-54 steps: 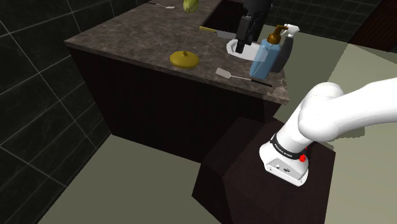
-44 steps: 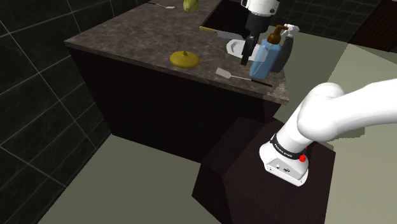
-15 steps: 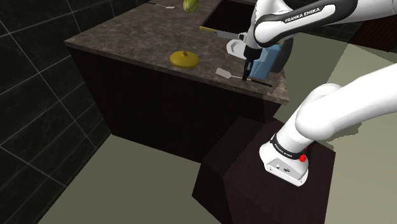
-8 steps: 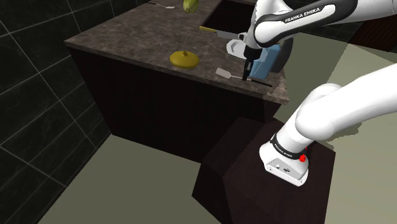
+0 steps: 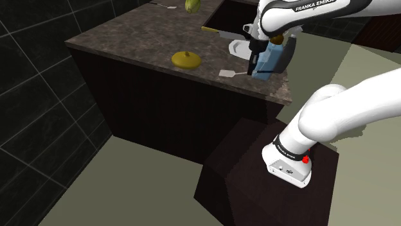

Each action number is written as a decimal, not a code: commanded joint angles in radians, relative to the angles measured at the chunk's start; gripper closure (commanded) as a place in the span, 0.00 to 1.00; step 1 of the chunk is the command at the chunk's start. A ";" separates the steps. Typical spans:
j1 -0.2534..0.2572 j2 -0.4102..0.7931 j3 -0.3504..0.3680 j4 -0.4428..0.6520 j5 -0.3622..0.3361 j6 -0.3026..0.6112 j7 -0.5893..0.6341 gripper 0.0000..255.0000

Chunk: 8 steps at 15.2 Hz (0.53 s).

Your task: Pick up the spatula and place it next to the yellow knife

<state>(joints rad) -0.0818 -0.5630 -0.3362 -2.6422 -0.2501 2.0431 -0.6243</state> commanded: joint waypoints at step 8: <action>0.004 -0.045 0.024 0.092 0.017 -0.137 -0.005 1.00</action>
<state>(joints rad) -0.0783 -0.6030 -0.3154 -2.5597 -0.2353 1.9209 -0.6293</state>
